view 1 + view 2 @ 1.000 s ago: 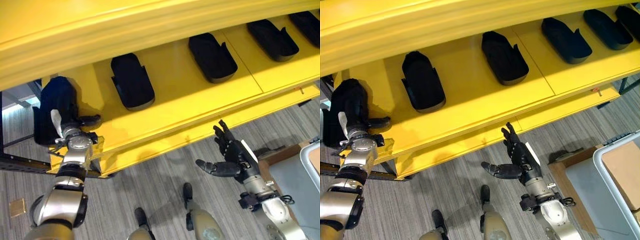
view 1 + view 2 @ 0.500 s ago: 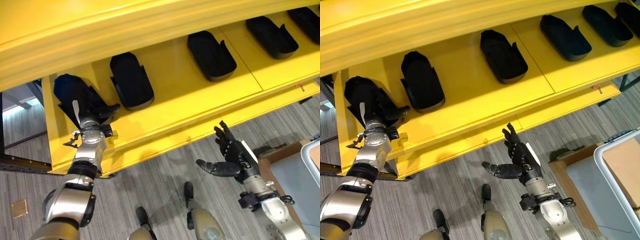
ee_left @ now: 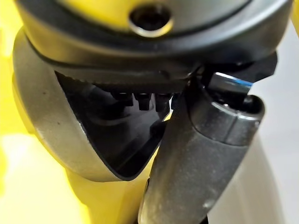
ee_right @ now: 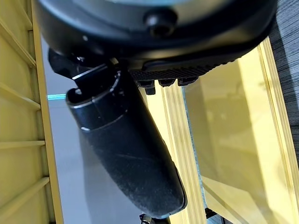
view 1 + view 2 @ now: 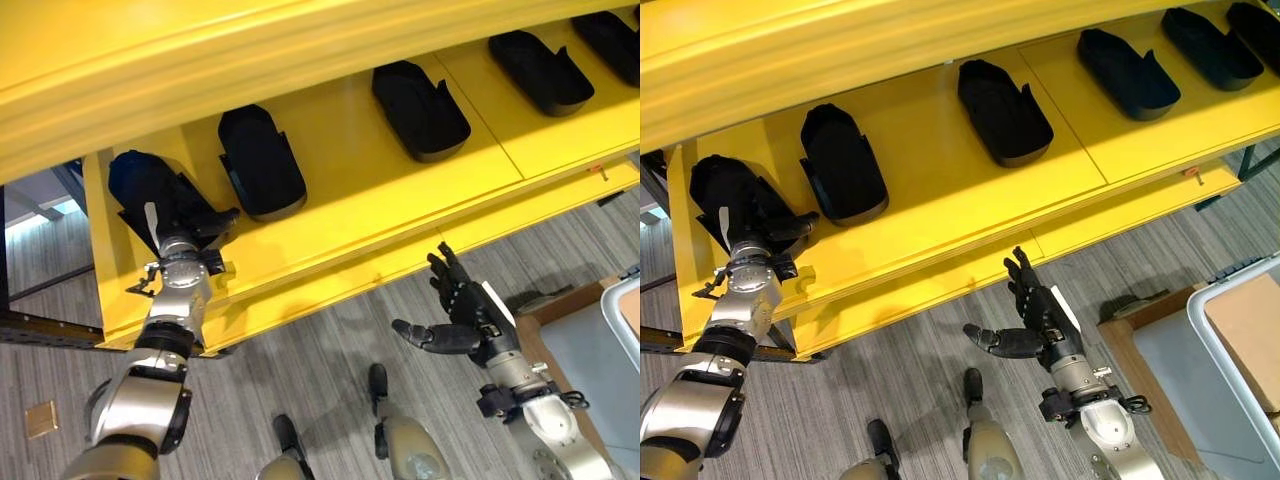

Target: Move parts from the plastic box to the shelf.

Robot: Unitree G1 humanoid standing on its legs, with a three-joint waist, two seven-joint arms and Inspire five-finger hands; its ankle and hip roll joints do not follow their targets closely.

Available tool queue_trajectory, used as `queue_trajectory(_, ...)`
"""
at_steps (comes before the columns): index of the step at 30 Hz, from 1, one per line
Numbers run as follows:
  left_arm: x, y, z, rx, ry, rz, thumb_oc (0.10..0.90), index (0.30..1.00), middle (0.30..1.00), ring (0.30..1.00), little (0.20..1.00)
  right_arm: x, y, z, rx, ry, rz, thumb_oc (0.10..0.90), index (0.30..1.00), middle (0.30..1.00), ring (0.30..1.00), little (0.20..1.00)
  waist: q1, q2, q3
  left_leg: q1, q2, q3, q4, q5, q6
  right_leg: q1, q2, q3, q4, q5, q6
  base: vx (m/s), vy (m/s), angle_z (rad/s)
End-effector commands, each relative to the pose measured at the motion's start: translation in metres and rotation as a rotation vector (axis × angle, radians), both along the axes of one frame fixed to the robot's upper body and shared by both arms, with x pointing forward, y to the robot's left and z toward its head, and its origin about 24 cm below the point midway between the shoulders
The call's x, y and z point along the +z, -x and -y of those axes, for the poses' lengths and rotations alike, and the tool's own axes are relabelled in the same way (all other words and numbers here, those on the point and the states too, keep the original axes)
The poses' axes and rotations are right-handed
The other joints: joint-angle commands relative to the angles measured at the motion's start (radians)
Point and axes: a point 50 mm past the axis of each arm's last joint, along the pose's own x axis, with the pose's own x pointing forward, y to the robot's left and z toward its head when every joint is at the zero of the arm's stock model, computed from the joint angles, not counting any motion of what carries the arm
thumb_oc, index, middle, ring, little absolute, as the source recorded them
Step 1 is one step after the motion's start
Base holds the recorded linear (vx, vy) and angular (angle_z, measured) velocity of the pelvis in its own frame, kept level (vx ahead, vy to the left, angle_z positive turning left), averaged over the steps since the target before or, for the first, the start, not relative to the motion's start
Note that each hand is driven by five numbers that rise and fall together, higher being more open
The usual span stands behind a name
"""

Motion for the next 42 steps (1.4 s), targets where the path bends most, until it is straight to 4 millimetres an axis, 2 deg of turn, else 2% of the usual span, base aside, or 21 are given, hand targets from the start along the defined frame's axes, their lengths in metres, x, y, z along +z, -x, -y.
queue_trajectory(1,0.001,0.001,-0.022,0.065,0.006,-0.037,0.9,1.0,1.0,1.0,1.0,0.043,-0.005,-0.003,0.033,-0.056,0.223,0.9,1.0,1.0,1.0,1.0,-0.014,-0.052,-0.026,0.051,0.013,-0.01,0.0,0.009,0.011,0.107,-0.069,0.002,0.045,-0.126,0.073,0.0,0.0,0.0)
queue_trajectory(6,-0.019,0.013,-0.036,0.096,-0.017,-0.126,0.9,1.0,1.0,1.0,1.0,0.044,-0.005,-0.001,0.031,-0.061,0.231,0.9,1.0,1.0,1.0,1.0,-0.009,-0.06,-0.018,0.044,0.013,-0.009,0.006,0.01,0.013,0.102,-0.071,0.004,0.048,-0.124,0.073,-0.01,0.008,-0.04)
queue_trajectory(7,-0.024,0.018,-0.044,0.107,-0.052,-0.162,0.9,1.0,1.0,1.0,1.0,0.045,-0.005,0.0,0.033,-0.066,0.233,0.9,1.0,1.0,1.0,1.0,-0.007,-0.061,-0.016,0.041,0.012,-0.01,0.007,0.01,0.013,0.1,-0.07,0.004,0.049,-0.123,0.073,0.0,0.0,0.0)
queue_trajectory(14,-0.032,0.031,-0.064,0.131,-0.183,-0.262,0.9,1.0,1.0,1.0,1.0,0.046,-0.005,0.001,0.044,-0.079,0.236,0.9,1.0,1.0,1.0,1.0,-0.001,-0.065,-0.012,0.03,0.011,-0.012,0.01,0.01,0.014,0.093,-0.074,0.003,0.05,-0.12,0.075,0.0,0.0,0.0)
queue_trajectory(18,-0.019,0.038,-0.08,0.114,-0.369,-0.302,0.9,1.0,1.0,1.0,1.0,0.047,-0.006,0.001,0.063,-0.096,0.245,0.9,1.0,1.0,1.0,1.0,0.005,-0.071,-0.007,0.013,0.006,-0.017,0.015,0.01,0.016,0.081,-0.08,0.004,0.054,-0.115,0.078,-0.02,0.025,0.02)
queue_trajectory(23,-0.006,0.041,-0.09,0.104,-0.536,-0.328,0.9,1.0,1.0,1.0,1.0,0.046,-0.005,0.0,0.078,-0.104,0.247,0.9,1.0,1.0,1.0,1.0,0.01,-0.075,-0.006,0.001,0.001,-0.017,0.023,0.007,0.018,0.072,-0.088,0.005,0.056,-0.11,0.082,-0.01,0.023,0.02)
queue_trajectory(31,0.006,0.039,-0.09,0.073,-0.658,-0.328,0.9,1.0,1.0,1.0,1.0,0.047,-0.005,0.0,0.087,-0.108,0.255,0.9,1.0,1.0,1.0,1.0,0.013,-0.079,-0.008,-0.011,-0.006,-0.02,0.027,0.005,0.022,0.064,-0.098,0.003,0.057,-0.106,0.088,-0.01,0.018,0.01)
queue_trajectory(34,0.011,0.035,-0.085,0.05,-0.706,-0.312,0.9,1.0,1.0,1.0,1.0,0.046,-0.005,0.0,0.087,-0.105,0.256,0.9,1.0,1.0,1.0,1.0,0.012,-0.082,-0.006,-0.017,-0.008,-0.021,0.03,0.005,0.023,0.061,-0.101,0.003,0.058,-0.102,0.089,-0.01,0.017,0.03)
queue_trajectory(42,0.017,0.025,-0.065,0.014,-0.639,-0.204,0.9,1.0,1.0,1.0,1.0,0.045,-0.005,0.002,0.068,-0.101,0.254,0.9,1.0,1.0,1.0,1.0,0.012,-0.084,-0.015,-0.01,-0.01,-0.021,0.026,0.003,0.025,0.068,-0.102,0.005,0.052,-0.102,0.089,0.0,0.0,0.0)
